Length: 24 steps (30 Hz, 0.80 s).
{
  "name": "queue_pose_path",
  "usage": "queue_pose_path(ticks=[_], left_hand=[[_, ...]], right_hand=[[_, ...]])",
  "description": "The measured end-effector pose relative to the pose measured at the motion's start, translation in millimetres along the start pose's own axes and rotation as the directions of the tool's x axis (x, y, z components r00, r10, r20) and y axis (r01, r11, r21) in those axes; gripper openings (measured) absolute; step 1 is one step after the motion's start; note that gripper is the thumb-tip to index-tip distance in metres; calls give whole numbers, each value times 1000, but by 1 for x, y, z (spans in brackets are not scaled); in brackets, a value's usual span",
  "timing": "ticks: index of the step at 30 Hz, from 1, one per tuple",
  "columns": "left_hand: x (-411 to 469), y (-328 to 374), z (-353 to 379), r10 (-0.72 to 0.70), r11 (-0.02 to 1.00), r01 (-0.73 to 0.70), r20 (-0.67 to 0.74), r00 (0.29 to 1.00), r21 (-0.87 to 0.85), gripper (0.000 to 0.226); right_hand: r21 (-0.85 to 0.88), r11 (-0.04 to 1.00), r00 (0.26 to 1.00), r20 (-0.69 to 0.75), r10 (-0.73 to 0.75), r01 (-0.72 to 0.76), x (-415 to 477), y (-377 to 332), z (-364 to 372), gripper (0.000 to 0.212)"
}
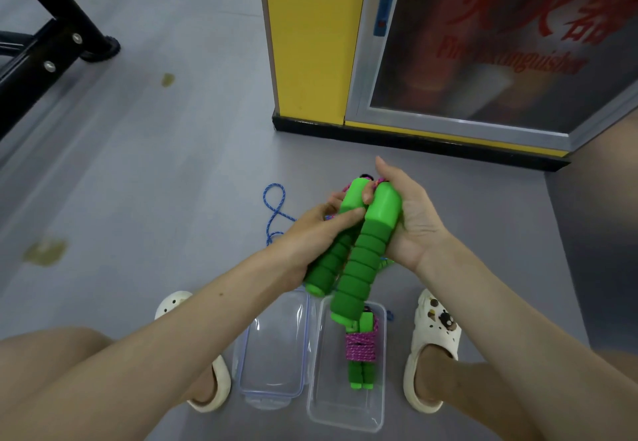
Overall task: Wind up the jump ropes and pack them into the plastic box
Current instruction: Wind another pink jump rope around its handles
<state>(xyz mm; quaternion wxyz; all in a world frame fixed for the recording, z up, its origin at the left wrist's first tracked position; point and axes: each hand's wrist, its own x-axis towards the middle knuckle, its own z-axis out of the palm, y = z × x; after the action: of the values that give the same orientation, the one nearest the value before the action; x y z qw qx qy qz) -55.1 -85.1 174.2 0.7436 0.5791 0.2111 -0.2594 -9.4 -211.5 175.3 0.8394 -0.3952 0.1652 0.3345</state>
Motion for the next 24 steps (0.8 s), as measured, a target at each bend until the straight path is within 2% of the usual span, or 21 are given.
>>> queue_pose_path(ticks=[3,6,8,12,16,21,24], left_hand=[[-1,4,-5,63,994,-56,-74,995,99,17],[-4,5,-5,92,992,-88,-39,995,91,10],[-7,4,-3,103,993,-103,3,995,62,8],[-9,3,0,111,992,-114,62,992,49,22],[-6,0,-5,116,989,-126,112,987,82,29],[-4,-5,-8,60,987,-89,210,976,133,37],[-5,-6,-7,-3,991,-30,243,970,132,42]], right_hand=[[50,998,996,-88,-20,24,5,-6,-6,25],[107,994,994,-107,-24,36,6,-11,-13,10],[97,995,998,-58,-17,23,5,-10,-12,18],[24,999,999,0,33,-33,4,-8,-8,20],[-13,996,996,-3,86,-86,4,-8,-10,33],[-36,999,999,-50,2,-4,4,-4,-6,12],[-19,1000,997,-75,-23,22,4,-5,-7,10]])
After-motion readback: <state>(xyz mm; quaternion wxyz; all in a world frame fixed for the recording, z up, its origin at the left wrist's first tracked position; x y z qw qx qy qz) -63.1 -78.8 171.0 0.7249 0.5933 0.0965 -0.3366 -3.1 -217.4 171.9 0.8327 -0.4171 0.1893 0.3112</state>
